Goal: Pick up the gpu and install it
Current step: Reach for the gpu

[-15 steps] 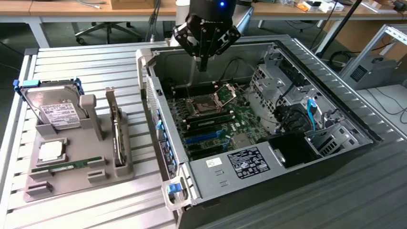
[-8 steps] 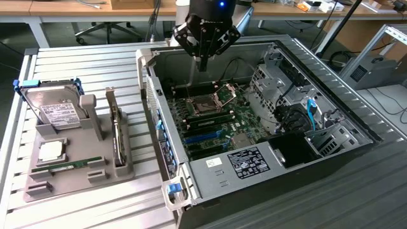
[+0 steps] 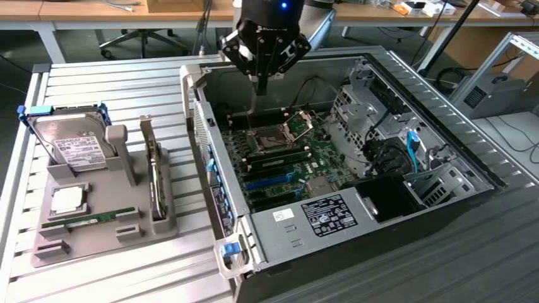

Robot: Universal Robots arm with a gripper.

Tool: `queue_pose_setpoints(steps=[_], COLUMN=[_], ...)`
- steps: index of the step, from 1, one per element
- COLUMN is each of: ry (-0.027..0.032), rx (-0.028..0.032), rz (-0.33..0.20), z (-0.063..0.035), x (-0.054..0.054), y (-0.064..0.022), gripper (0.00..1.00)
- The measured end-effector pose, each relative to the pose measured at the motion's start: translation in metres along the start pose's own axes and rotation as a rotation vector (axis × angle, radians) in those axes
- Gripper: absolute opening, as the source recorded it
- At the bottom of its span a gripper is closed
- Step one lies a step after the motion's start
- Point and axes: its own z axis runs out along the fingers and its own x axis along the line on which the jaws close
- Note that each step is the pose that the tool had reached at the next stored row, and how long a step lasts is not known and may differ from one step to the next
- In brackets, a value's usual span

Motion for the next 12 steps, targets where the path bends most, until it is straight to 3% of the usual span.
queue_pose_setpoints(steps=[12], ry=[0.0003], rx=[-0.0041], rz=[0.000], z=[-0.0008], x=[0.030], y=[-0.0022], gripper=[0.11])
